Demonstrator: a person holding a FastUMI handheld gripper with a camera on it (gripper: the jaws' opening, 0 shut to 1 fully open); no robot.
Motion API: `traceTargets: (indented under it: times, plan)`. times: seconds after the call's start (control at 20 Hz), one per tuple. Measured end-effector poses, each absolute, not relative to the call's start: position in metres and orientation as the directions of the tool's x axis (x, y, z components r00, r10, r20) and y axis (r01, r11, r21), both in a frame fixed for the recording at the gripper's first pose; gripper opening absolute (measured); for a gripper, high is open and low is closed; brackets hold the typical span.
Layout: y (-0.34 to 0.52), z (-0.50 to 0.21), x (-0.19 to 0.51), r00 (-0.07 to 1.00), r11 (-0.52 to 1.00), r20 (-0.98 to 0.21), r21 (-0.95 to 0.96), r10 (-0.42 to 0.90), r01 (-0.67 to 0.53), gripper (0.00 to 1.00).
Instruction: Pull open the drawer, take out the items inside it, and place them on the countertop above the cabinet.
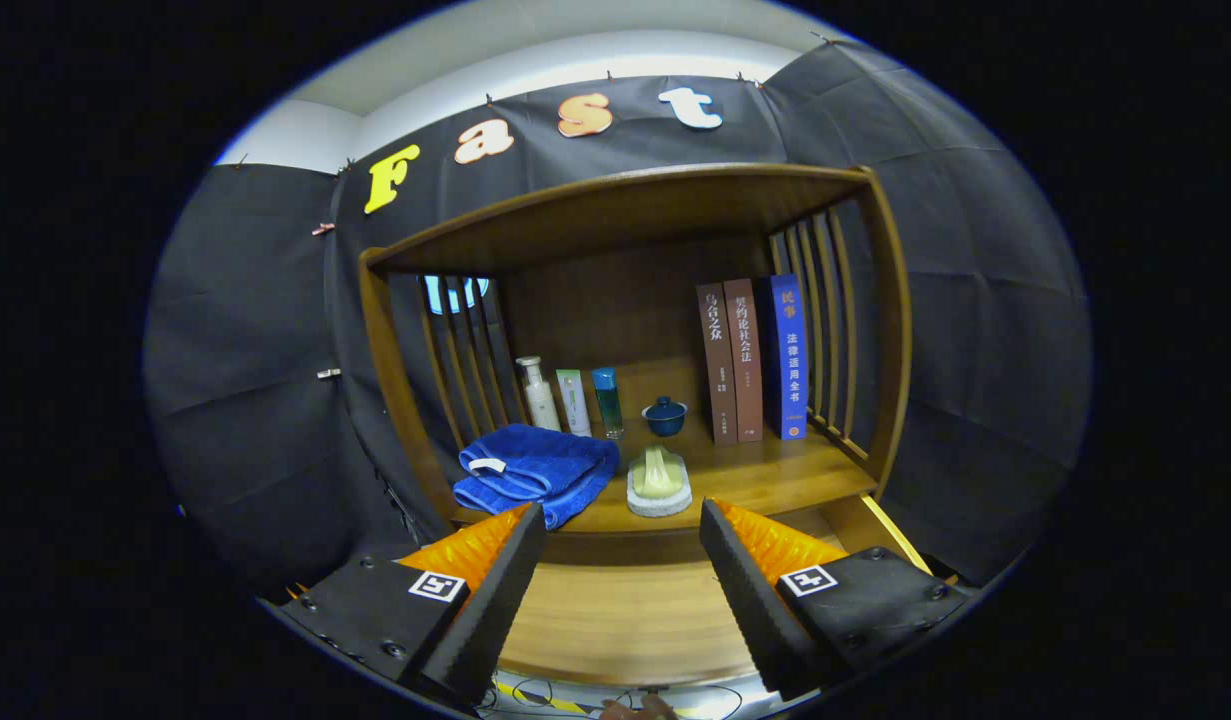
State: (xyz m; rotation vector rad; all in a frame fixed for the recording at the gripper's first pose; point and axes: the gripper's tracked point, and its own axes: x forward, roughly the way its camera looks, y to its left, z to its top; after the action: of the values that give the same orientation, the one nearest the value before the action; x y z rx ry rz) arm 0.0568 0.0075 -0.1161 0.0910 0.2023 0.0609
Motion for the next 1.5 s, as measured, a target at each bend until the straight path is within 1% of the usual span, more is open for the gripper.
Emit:
traceTargets:
  times: [0.3, 0.5, 0.55, 0.75, 1.0, 1.25, 1.5]
  plan:
    - [0.006, -0.167, -0.009, 0.988, 0.994, -0.142, 0.095, 0.067, -0.054, 0.98]
    - [-0.006, -0.216, -0.032, 0.984, 0.994, -0.174, 0.108, 0.036, -0.018, 0.98]
    - [-0.012, -0.235, -0.032, 0.982, 0.994, -0.187, 0.113, 0.024, -0.003, 0.98]
    - [-0.02, -0.268, -0.029, 0.98, 0.994, -0.199, 0.105, -0.014, 0.035, 0.98]
    - [-0.006, -0.302, -0.025, 0.969, 0.998, -0.246, 0.067, -0.004, 0.021, 0.98]
    - [-0.002, -0.317, -0.012, 0.963, 0.999, -0.268, 0.038, -0.019, 0.03, 0.98]
    - [0.0, -0.316, -0.011, 0.965, 0.999, -0.26, 0.039, -0.02, 0.031, 0.98]
